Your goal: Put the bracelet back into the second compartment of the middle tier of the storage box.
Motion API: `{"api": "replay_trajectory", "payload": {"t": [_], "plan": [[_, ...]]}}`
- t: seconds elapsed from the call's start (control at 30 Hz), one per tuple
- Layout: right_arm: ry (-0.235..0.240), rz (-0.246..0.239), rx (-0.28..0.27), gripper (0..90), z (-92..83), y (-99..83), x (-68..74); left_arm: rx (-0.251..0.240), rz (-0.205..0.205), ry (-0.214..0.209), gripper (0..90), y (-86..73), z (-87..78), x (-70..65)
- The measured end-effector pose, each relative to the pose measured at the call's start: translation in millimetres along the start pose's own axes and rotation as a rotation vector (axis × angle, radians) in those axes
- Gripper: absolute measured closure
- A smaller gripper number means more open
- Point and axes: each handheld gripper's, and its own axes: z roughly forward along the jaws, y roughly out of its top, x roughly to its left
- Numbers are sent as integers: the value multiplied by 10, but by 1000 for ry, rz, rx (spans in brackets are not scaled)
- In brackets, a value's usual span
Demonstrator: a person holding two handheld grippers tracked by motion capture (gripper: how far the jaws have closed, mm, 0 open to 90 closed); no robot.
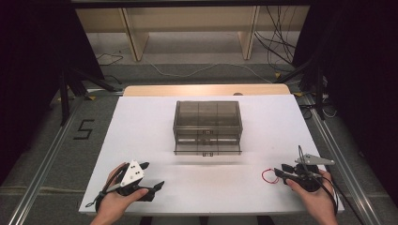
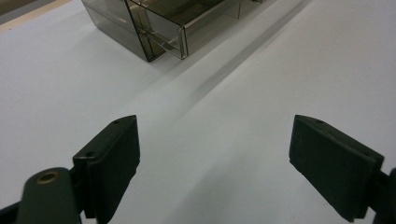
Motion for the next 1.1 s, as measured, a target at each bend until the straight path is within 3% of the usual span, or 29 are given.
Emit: {"api": "replay_trajectory", "payload": {"t": [0.2, 0.7, 1.1], "plan": [[-3, -4, 36, 663, 83, 10, -14, 0, -3, 0, 161, -2, 3, -2], [-8, -19, 67, 747, 166, 25, -28, 1, 1, 3, 161, -1, 5, 1], [-46, -23, 77, 864, 190, 37, 0, 5, 4, 0, 161, -1, 8, -2]]}}
